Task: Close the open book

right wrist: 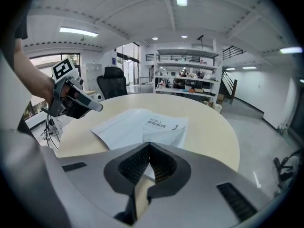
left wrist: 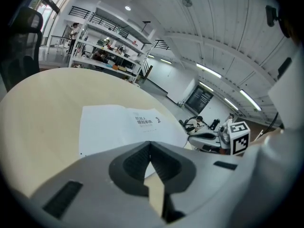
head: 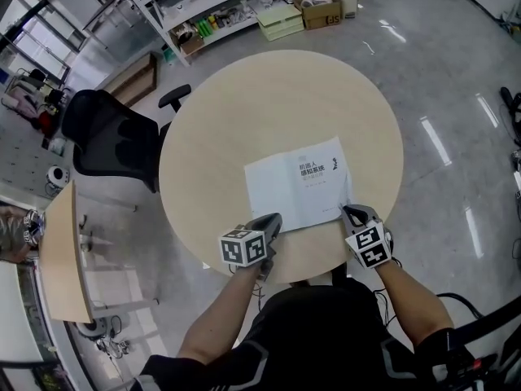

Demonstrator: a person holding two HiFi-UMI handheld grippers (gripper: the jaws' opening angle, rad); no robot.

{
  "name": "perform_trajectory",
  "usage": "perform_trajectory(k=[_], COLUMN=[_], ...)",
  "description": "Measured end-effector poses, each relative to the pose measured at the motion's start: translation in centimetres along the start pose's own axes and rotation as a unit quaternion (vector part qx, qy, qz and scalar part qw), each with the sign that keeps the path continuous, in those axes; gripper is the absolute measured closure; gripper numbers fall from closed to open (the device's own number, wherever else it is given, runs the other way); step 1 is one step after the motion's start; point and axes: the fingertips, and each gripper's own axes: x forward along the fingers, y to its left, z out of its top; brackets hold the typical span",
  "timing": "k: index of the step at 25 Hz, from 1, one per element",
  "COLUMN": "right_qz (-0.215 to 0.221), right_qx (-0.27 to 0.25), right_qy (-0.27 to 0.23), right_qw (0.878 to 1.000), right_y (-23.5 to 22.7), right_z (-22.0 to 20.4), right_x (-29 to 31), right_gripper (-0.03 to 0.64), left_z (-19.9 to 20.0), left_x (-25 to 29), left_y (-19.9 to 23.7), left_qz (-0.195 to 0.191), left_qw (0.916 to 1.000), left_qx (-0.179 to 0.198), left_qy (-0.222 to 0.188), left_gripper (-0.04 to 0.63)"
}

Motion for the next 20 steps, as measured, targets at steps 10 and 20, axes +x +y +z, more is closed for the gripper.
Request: perform_trajectory(k=[10, 20], right_qz=[-0.012, -0.026], right_qx=[0.097, 0.154], right_qy=[0.031, 0.053], right_qw=[0.995, 0.986], right_y=[-2.8, -4.3], right_z=[-4.9, -7.7], right_x=[0.4, -0.1], right_gripper=[0.617, 0.617], left_z=[-0.1, -0.6], left_x=[0.2, 0.3], left_y=[-0.3, 0.0], left_qz=[0.004, 0.005], left_qw=[0.9999, 0.9999], left_qx=[0.008, -0.004], left_qy=[0.015, 0.014], left_gripper=[0.609, 0.609])
